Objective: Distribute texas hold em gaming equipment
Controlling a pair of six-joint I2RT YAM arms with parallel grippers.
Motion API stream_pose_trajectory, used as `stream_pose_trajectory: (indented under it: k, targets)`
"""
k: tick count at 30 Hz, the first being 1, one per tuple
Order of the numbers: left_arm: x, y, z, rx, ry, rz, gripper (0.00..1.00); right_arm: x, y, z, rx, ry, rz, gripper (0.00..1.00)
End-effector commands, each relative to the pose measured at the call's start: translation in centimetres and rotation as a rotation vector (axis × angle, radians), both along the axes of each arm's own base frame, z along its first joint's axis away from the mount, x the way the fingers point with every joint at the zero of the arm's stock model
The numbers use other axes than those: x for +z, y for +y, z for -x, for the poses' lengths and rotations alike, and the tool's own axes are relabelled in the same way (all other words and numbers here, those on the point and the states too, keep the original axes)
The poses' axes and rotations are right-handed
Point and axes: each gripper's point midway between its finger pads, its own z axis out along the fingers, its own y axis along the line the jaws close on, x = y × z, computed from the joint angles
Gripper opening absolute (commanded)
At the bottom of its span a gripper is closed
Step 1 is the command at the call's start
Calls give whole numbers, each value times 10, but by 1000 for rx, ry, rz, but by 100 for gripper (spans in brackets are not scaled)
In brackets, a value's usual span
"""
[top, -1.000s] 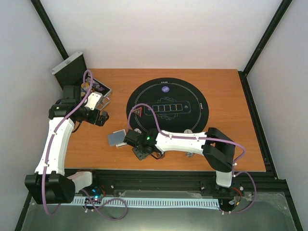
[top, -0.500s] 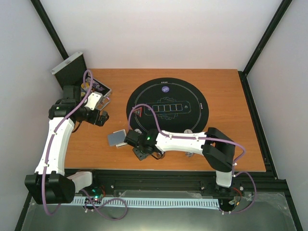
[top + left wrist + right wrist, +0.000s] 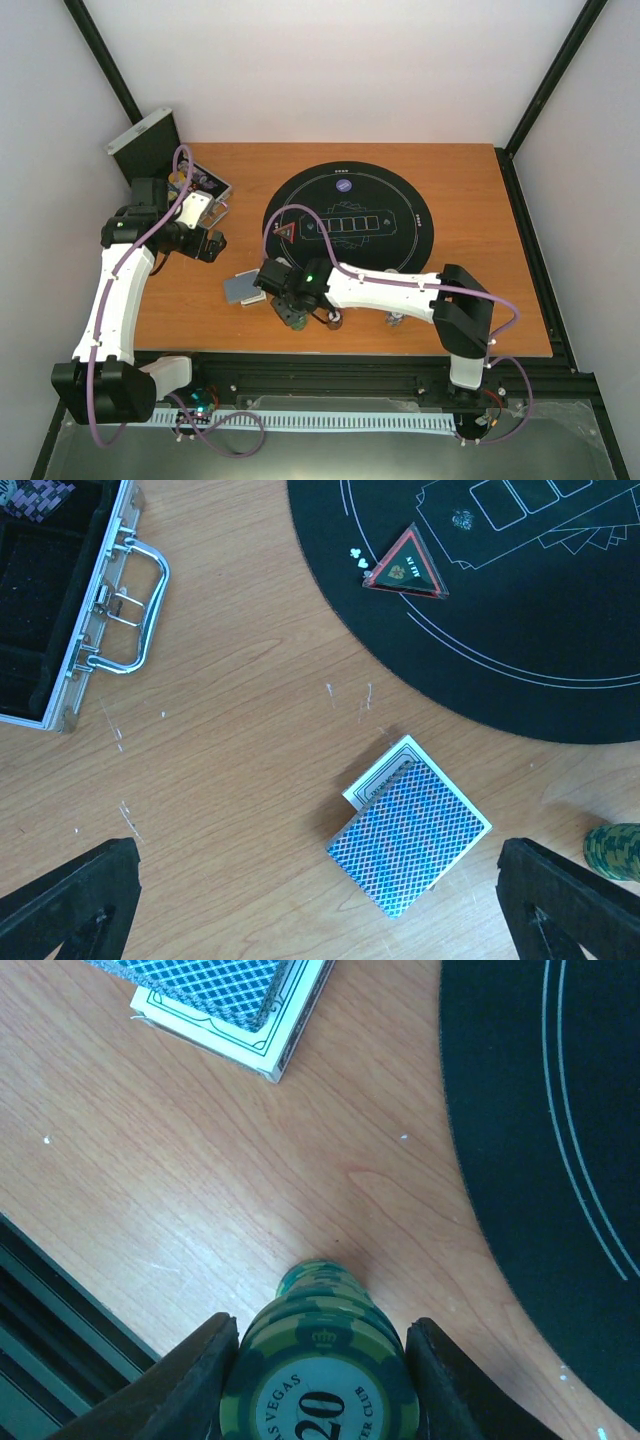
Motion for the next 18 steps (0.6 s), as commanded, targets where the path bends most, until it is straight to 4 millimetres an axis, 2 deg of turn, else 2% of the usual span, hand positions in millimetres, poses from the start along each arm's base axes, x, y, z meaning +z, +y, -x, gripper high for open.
stream_pose_trajectory:
  k: [1,3,5,8,12,14,18]
  targets:
    - [12,0,0,-14,-42,-5,100,23,-4,-23,-20,-45,-14,32]
    - [12,0,0,-11,-39,-4,100,29,-5,-44,-41,-64,-19,33]
    - [12,0,-1,-5,-34,0,100,33,-9,-75,-77,-79,-27,33]
    - [12,1,-2,3,-25,2,100,25,-10,-116,-108,-81,-20,33]
    - [15,2,-1,4,-33,-4,100,3,-12,-162,-146,-76,3,33]
    - [19,2,-2,3,-40,-7,100,-7,-9,-179,-154,-73,16,33]
    - [22,2,-2,-1,-43,-9,100,-35,-7,-195,-164,-44,40,32]
